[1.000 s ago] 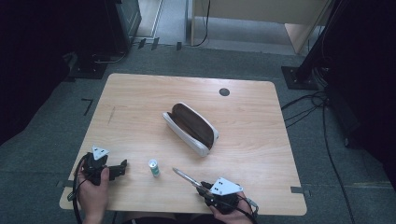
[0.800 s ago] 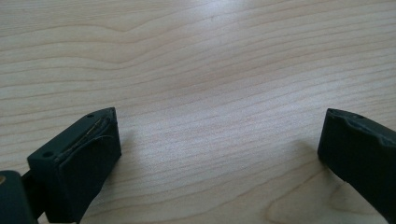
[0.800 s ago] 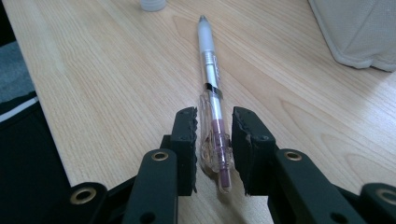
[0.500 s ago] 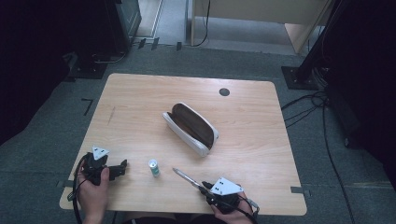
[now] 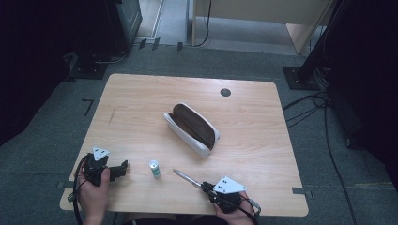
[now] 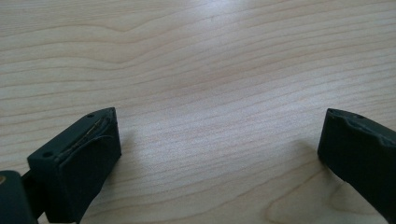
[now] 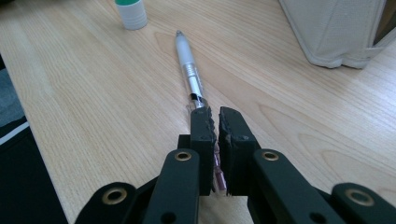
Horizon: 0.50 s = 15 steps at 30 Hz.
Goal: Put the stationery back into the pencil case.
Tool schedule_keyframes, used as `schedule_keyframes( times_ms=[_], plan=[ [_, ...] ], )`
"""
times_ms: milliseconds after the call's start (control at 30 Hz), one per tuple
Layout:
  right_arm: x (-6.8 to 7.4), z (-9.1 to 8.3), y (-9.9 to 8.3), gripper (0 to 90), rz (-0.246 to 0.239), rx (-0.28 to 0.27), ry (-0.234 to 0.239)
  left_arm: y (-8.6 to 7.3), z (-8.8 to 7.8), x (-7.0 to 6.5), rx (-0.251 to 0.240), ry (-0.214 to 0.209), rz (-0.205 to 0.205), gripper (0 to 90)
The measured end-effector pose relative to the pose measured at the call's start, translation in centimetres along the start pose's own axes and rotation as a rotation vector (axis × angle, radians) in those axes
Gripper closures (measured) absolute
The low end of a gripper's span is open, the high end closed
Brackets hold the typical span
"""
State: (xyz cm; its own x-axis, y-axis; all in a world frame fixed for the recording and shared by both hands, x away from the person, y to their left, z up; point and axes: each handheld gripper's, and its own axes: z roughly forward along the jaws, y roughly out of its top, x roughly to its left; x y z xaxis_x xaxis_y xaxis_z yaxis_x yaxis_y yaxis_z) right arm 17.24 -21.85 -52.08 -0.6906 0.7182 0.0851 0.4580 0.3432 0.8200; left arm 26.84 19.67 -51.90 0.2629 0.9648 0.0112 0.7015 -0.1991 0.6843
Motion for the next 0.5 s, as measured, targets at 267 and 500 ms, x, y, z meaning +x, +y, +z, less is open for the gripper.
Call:
schedule_keyframes(
  times_ms=[267, 500],
  plan=[
    [0.8, 0.1, 0.1, 78.4, -0.052, -0.006, 0.007, 0.0, 0.0, 0.0, 0.0, 0.0, 0.0, 0.0],
    [1.3, -0.3, 0.0, 77.5, -0.116, -0.048, 0.01, 0.0, 0.0, 0.0, 0.0, 0.0, 0.0, 0.0]
  ],
)
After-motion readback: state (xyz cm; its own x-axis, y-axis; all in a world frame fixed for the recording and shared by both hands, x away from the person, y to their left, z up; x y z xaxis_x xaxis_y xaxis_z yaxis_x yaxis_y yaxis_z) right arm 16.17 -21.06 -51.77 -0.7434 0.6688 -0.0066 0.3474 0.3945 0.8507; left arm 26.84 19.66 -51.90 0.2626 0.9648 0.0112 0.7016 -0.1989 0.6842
